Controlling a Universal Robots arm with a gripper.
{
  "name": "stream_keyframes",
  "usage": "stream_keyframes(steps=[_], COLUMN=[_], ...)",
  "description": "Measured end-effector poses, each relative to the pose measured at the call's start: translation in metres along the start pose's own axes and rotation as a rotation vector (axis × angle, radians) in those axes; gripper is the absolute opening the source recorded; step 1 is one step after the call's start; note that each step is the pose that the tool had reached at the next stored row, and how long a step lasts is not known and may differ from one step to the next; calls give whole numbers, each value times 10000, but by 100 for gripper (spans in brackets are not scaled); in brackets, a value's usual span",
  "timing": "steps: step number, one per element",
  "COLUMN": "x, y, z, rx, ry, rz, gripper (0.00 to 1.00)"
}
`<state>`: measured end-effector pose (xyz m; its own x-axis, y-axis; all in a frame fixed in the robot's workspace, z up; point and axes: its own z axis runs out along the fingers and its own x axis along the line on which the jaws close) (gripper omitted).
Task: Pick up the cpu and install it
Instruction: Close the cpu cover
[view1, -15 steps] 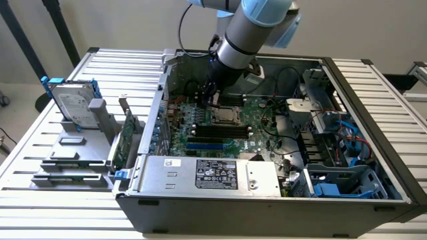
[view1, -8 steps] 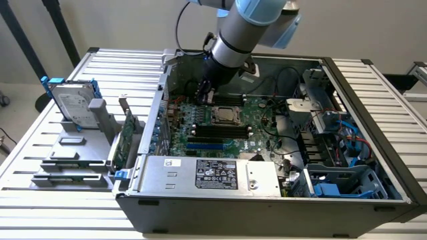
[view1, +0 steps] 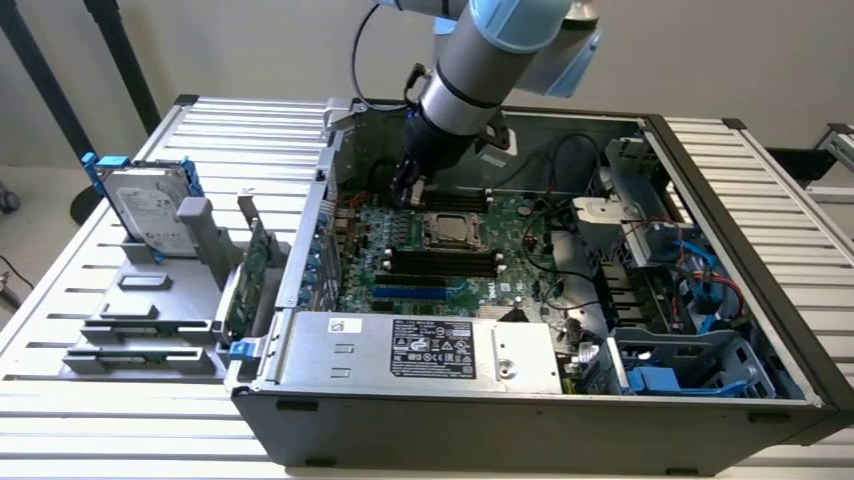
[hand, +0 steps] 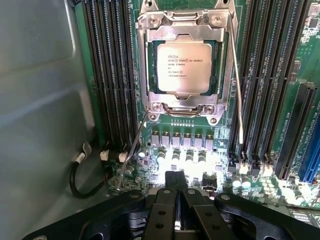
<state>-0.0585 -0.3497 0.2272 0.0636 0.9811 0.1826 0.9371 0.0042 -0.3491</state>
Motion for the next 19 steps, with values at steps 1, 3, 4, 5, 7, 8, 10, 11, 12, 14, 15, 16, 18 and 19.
stream_keyframes(steps=[1,3,4,5,7,8,10,11,12,14,15,16,18,19], x=[-1,-4,-6,-8,-14,-17,-21,-22,-23,-23,-23,-23,-23,-23], y=[-5,-28,-43,-60,-91,-104,-127,-135,-140,-144,-145,-146,-147,-148], z=[-6,-28,-41,-55,-82,-94,-118,-128,-134,-142,-145,-146,-149,-150], rx=[14,32,37,42,47,50,55,57,56,46,38,29,14,6], ry=[53,146,181,213,260,282,328,358,390,445,470,495,541,562], rz=[7,-10,-22,-31,-42,-47,-51,-53,-44,19,68,122,235,294], gripper=[11,11,11,11,11,11,11,11,11,11,11,11,11,11])
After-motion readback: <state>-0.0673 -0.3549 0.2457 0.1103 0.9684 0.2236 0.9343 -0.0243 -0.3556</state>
